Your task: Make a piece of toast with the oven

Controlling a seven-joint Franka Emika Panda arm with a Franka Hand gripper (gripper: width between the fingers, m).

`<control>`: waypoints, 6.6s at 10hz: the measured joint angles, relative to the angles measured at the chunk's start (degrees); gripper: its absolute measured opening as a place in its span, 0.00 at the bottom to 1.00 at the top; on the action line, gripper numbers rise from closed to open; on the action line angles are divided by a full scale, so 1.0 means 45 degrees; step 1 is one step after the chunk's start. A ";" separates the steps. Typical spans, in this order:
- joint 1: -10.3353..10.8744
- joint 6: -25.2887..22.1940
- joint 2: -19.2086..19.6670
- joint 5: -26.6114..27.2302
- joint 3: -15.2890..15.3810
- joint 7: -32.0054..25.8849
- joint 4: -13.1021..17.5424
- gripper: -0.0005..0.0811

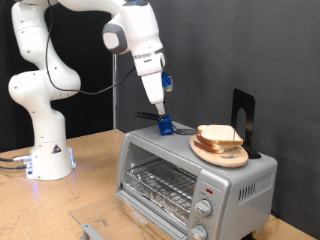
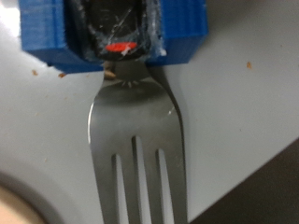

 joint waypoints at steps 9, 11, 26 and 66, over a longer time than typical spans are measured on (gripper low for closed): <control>0.0191 0.1130 0.1443 0.0627 0.0100 -0.1131 -0.0126 1.00; 0.0266 0.1246 0.1448 0.0829 0.0184 -0.1144 -0.0134 1.00; 0.0230 0.1303 0.1450 0.1011 0.0229 -0.1021 -0.0180 0.61; 0.0264 0.2788 -0.1491 0.4822 -0.1008 -0.3050 -0.2230 0.50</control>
